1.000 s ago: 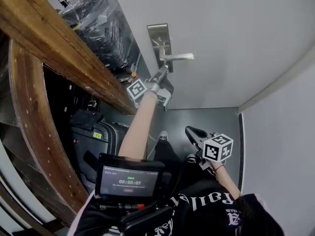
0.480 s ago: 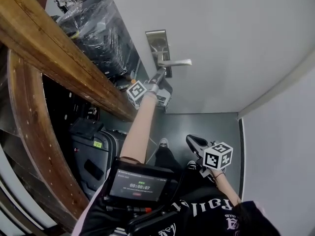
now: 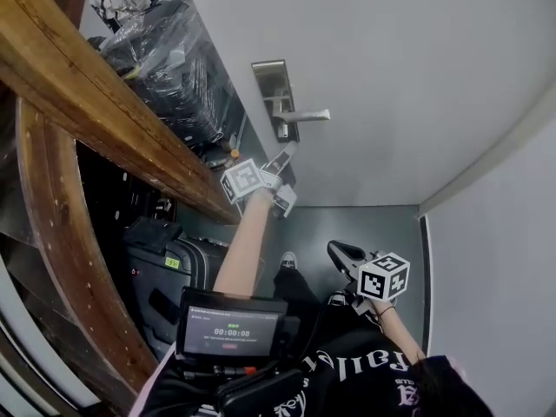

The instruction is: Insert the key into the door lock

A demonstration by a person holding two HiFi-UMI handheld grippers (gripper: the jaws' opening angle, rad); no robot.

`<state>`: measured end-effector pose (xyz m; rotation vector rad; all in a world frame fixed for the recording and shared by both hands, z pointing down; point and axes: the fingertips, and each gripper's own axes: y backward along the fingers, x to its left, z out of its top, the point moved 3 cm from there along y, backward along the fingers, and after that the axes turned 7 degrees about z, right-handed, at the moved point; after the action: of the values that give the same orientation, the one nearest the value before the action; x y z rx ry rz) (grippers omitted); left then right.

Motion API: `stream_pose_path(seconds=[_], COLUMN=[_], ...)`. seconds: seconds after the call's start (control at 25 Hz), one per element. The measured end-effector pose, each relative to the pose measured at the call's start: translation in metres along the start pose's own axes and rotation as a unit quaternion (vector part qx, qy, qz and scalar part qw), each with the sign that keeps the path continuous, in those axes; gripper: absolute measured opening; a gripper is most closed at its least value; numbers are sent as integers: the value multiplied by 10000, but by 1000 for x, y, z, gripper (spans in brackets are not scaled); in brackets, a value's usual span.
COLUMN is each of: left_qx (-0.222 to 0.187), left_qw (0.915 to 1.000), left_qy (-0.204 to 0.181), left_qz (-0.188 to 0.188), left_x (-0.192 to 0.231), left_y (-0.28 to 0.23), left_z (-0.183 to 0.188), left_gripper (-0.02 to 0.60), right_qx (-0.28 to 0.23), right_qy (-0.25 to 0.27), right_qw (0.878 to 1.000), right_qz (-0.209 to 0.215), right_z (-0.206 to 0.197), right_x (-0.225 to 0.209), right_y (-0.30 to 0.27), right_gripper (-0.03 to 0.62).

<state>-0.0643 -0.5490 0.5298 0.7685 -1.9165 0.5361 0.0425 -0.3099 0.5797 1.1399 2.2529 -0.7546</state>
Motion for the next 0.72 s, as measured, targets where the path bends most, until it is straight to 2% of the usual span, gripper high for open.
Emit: stream_pose_path(seconds=[0.16,0.32,0.4,0.52,0.6,0.72], left_qx=[111,-8,-38,107,173,227], left_qw=[9956,9846,9713,9465,9338,9227], left_qy=[-930,-1746,-2352,-3135,-3451,-3710], left_qz=[-41,109,350,754,923,1024], left_x=[-28,-54,-63,-67,-69,-75], left_y=[25,51,67,91,106,131], left_z=[-31,-63,-79,-111,-129,-150], left_gripper=[86,48,39,28,23,23], right_qx=[78,102,157,250,252,218], right_qy=[103,340,575,904,928,858], right_qw=[9998,9992,9981,9955,9952,9955], right_qz=[119,205,177,146,207,347], right_z=[6,2,-4,-14,-18,-26], right_x=[5,16,23,36,44,56], right_y=[5,21,28,33,34,32], right_gripper=[18,18,18,18,17,18])
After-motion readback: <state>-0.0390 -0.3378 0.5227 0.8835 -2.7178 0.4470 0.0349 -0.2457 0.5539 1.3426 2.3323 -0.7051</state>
